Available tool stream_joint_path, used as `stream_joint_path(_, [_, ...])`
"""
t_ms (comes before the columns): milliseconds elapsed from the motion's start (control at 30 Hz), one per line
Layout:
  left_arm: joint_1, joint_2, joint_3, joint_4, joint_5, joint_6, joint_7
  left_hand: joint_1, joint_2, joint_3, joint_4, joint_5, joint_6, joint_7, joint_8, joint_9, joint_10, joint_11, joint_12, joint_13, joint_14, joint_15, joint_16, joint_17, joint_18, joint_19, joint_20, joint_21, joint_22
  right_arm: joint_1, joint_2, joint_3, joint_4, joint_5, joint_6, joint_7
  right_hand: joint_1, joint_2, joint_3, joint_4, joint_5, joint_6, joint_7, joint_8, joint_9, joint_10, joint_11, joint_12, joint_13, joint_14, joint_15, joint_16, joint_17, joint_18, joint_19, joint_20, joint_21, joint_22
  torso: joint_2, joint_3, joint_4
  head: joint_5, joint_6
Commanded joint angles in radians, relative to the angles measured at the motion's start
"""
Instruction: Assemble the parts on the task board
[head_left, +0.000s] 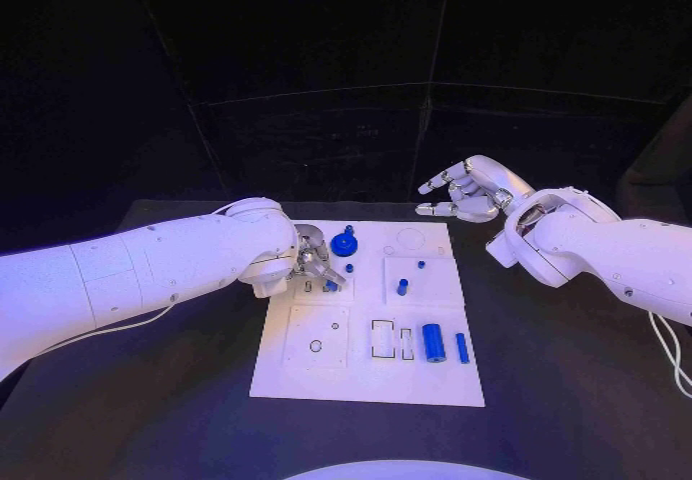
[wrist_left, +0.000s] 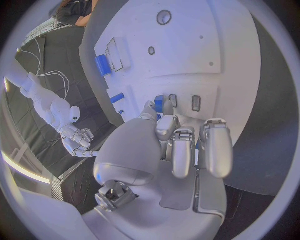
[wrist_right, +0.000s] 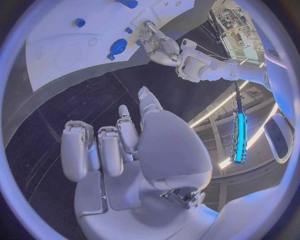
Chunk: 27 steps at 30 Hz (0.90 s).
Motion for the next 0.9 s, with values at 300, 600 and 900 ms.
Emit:
stream_joint_path(300, [0.002, -0.053, 0.001, 0.06, 0.018, -0.118, 0.011, -0.097, -0.094, 0.364, -0.12, 0.002, 0.003, -0.003, 0.012, 0.038, 0.01, -0.004, -0.004, 0.002, 0.104, -0.001, 0.003, 0.263, -0.004, 0.005, -0.007, -0.011, 0.002, 0.002, -0.003, 0.001, -0.005, -0.005, 0.014, -0.001, -0.006, 0.01, -0.001, -0.004, 0.007, 0.005, 0.001, 0.005, -0.002, -0.007, 0.0, -0.005, -0.001, 0.072, -0.007, -0.005, 0.115, -0.002, -0.008, 0.002, -0.007, 0.015, 0.0, 0.0001, 0.0004, 0.0, -0.006])
stream_joint_path(600, [-0.013, -0.059, 0.0, 0.067, -0.086, -0.144, 0.028, -0.131, -0.121, 0.433, -0.127, 0.001, 0.004, -0.003, 0.015, 0.049, 0.01, -0.004, -0.005, 0.001, 0.104, -0.001, 0.003, 0.263, -0.003, 0.003, -0.007, -0.016, -0.004, 0.002, -0.006, 0.001, -0.008, -0.005, 0.014, 0.0, -0.011, 0.015, -0.003, -0.001, 0.01, 0.005, 0.001, 0.005, -0.002, -0.007, 0.0, -0.005, -0.001, 0.072, -0.007, -0.005, 0.117, -0.003, -0.007, 0.002, -0.007, 0.016, 0.0, -0.0019, 0.0086, 0.008, -0.007])
stream_joint_path(900, [-0.033, -0.052, 0.0, 0.058, -0.145, -0.154, 0.03, -0.141, -0.13, 0.452, -0.129, 0.001, 0.005, -0.003, 0.016, 0.053, 0.01, -0.004, -0.006, 0.0, 0.104, -0.001, 0.003, 0.263, -0.002, 0.003, -0.007, -0.018, -0.005, 0.002, -0.005, 0.001, -0.009, 0.01, 0.014, 0.001, -0.013, 0.017, -0.003, -0.001, 0.012, 0.005, 0.001, 0.005, -0.002, -0.007, 0.0, -0.005, -0.002, 0.073, -0.007, -0.005, 0.117, -0.003, -0.007, 0.002, -0.007, 0.016, 0.002, -0.002, 0.007, 0.015, -0.007])
